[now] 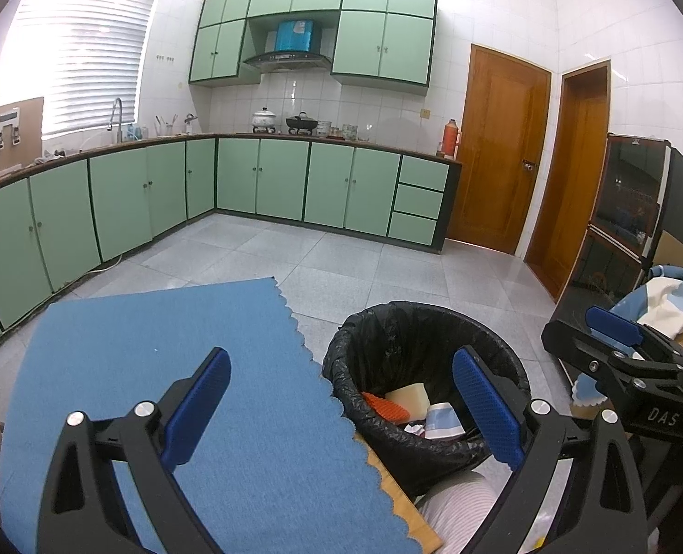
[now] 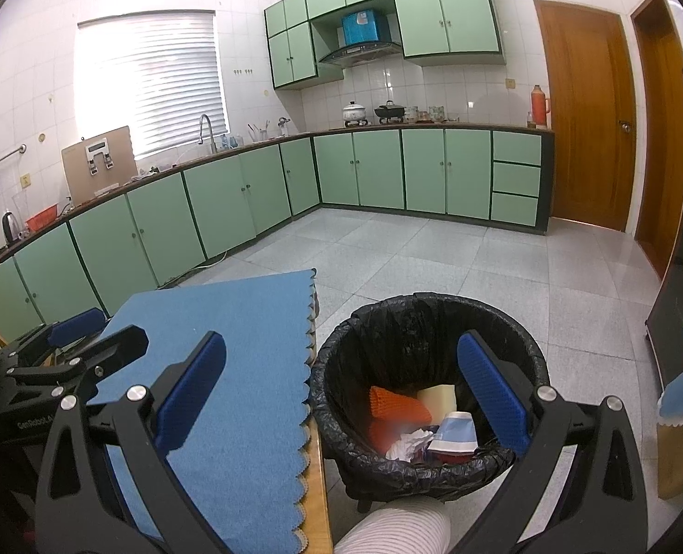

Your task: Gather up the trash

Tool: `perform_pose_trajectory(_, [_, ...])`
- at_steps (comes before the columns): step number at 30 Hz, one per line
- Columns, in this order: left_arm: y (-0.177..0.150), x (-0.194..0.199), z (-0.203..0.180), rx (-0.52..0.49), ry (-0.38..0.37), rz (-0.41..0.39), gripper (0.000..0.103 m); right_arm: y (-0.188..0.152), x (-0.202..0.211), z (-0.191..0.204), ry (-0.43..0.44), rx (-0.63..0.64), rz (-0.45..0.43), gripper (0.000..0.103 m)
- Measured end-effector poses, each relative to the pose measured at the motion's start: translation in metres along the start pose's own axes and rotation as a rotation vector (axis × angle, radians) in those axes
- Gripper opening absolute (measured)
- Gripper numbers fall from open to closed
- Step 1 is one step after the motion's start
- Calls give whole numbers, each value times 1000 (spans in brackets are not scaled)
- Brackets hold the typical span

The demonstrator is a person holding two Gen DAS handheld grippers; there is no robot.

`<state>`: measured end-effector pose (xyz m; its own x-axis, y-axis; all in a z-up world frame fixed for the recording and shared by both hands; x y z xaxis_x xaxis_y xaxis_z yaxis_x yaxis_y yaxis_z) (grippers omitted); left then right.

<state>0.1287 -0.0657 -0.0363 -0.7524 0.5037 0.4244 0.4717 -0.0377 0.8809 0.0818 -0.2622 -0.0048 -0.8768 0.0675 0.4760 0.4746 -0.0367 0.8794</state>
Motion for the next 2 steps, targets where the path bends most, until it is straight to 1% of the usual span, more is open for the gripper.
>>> perform_pose_trajectory(2, [0,0,0,0,1,0,95,0,-1,0,0,-1,1,98])
Point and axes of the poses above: each gripper's, at about its wrist camera, not at the fingertips, and x roughly against the way its jaws point, z to its left, y to its top, the point moved 5 cm from there along -x, roughly the way its jaws point, and after that the axes turned 11 degrees about -y, right-handed, at the moved point
